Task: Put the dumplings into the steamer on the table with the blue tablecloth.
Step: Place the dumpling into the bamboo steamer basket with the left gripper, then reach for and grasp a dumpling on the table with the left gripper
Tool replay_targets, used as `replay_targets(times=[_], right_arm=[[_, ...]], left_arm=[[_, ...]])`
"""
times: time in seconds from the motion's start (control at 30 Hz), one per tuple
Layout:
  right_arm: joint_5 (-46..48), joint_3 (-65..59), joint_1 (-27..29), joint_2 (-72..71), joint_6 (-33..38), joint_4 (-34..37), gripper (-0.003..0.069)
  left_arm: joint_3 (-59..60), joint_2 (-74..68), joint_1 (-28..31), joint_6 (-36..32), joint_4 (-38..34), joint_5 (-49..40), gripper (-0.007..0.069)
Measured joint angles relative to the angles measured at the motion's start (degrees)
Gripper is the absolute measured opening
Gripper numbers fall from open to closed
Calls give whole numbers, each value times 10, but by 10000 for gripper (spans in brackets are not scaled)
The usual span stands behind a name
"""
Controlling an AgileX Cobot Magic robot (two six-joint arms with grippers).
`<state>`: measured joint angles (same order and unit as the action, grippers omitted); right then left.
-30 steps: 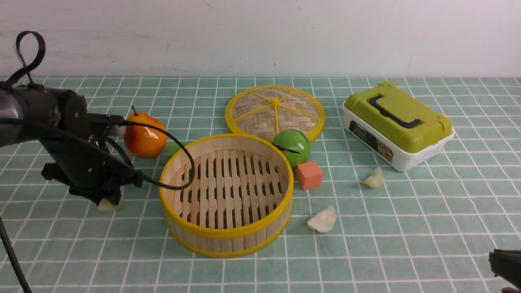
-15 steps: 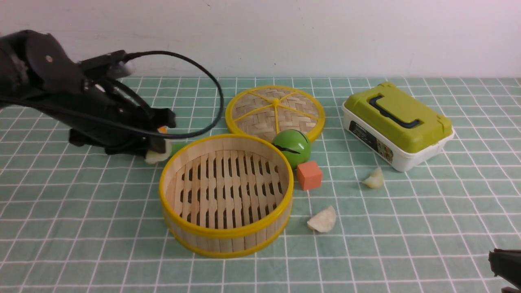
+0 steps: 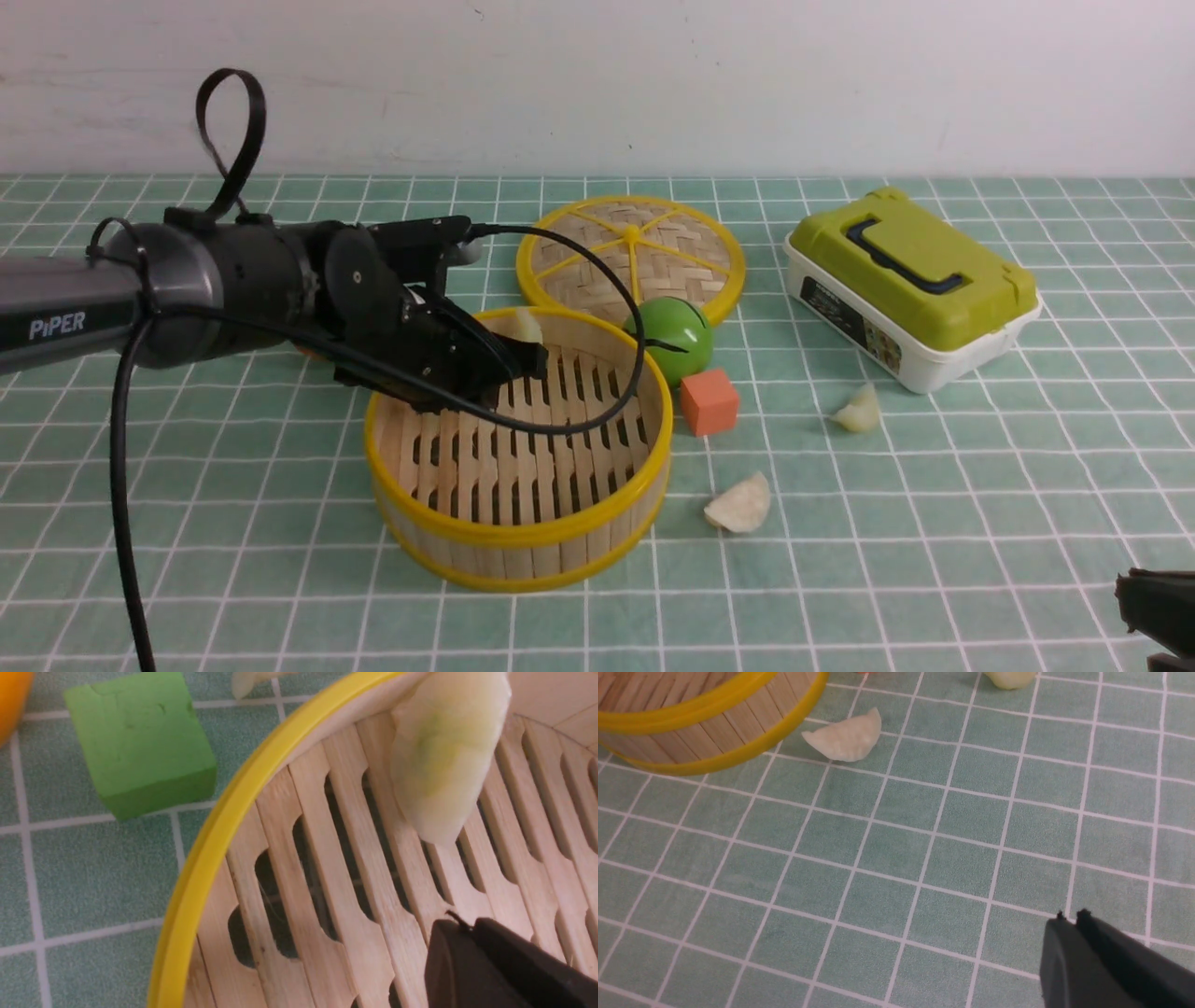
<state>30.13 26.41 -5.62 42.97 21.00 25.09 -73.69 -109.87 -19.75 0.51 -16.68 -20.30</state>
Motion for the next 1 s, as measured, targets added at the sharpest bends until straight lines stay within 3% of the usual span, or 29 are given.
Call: replay_targets(times=[0.2,0.33,0.57,0.63,0.83,0.93,1.0], right_arm=[[0,0,0,0,0,0,30],[0,0,0,0,0,0,32],[0,0,0,0,0,1,36],[0,0,0,0,0,1,40],[-2,0,0,0,0,0,41],[-5,0,0,0,0,0,41],[-8,0,0,0,0,0,41]], left_arm=[[0,19,0,0,1,-2,205],[-18,64,0,0,1,-2,247],[-149,69,1,21,22,-114,174],[-223,34,3,24,57,-183,118],[-325,-58,3,29,91,-271,31],[-333,-91,-4,-13,97,-283,40],[-334,-108,-13,-75,101,-283,88]])
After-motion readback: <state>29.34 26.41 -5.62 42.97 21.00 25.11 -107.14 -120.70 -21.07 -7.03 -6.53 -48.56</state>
